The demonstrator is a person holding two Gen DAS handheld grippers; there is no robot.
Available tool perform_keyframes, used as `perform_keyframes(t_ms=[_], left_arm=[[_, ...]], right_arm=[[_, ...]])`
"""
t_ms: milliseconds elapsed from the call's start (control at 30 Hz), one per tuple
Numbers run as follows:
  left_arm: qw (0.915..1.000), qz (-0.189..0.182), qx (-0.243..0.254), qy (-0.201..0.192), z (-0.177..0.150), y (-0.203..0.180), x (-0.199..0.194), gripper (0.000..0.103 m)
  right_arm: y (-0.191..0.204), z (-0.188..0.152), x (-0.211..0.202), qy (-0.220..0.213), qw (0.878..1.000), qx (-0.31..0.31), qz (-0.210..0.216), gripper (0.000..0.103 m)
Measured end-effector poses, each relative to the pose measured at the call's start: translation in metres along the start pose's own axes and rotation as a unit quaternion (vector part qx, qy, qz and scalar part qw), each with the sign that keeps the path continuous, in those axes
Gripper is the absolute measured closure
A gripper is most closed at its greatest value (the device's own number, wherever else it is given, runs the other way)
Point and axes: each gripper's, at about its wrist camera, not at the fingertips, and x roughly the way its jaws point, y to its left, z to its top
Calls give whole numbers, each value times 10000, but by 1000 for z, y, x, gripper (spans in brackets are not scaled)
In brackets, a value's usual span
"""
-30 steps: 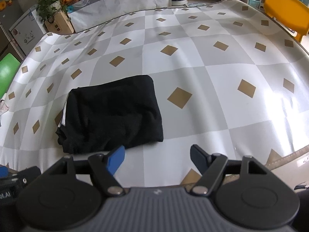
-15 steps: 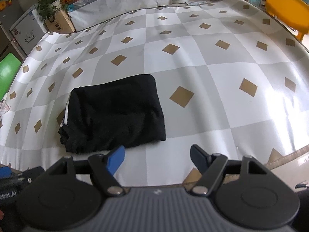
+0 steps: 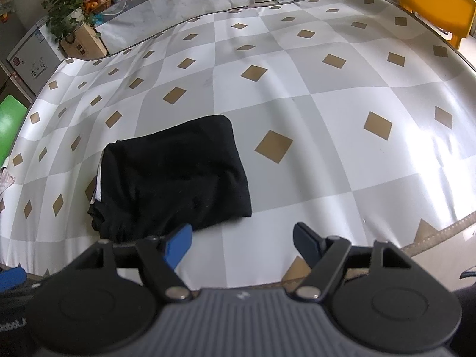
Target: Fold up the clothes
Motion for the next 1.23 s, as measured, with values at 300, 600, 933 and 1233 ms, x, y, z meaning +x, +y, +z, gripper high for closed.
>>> perform_keyframes(t_ms=[300, 600, 933, 1233], left_arm=[[10000, -14, 27, -37, -1, 1, -2, 8], [10000, -43, 42, -62, -1, 0, -4, 9], [10000, -47, 33, -65, -1, -1, -7, 9], [9999, -16, 37, -123, -2, -1, -8, 9]], right_arm=[[1, -1, 1, 41, 10000, -15, -44, 29], [3, -2, 2, 71, 9999, -59, -45, 29], [5, -3, 3, 95, 9999, -119, -44, 29], [5, -3, 5, 146, 9998, -134, -70, 29]])
